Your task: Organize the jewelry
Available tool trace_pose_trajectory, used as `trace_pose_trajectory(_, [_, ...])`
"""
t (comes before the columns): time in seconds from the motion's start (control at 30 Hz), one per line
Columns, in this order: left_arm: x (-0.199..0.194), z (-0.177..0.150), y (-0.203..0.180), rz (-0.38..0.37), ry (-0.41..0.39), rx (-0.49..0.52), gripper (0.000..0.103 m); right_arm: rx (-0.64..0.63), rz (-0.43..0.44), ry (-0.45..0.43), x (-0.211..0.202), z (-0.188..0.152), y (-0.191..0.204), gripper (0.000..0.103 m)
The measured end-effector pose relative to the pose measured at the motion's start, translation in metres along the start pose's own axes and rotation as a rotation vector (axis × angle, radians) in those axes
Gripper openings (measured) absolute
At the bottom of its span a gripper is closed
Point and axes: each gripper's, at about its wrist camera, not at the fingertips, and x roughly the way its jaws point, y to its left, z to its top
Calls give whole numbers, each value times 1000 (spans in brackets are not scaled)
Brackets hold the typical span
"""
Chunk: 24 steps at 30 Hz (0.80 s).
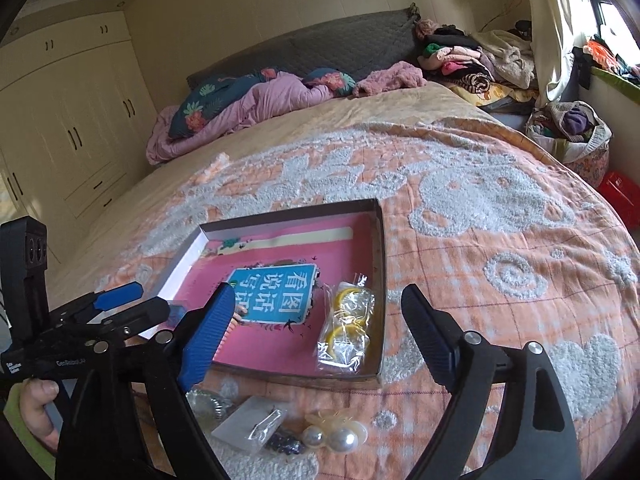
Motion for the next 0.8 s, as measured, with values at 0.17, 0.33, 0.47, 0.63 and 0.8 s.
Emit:
trace_pose_trajectory(0.17, [-19,2,3,5,-38,-25,93,-8,15,-24,-15,0,7,84])
trace_pose_trajectory(0.33, [-33,3,8,6,-62,-50,93,-6,26,-33,-27,-3,10,84])
trace_pose_trajectory(0.47, [-43,2,11,5,-79,-65,93,-2,32,-38,-34,-5,12,84])
trace_pose_trajectory(0.63, [-55,0,9,1,-95,-67,93,-13,43,-43,-43,-8,18,84])
trace_pose_trajectory(0.8, [-65,-2,5,-2,-109,-62,93,-27,56,-44,-50,-11,24,84])
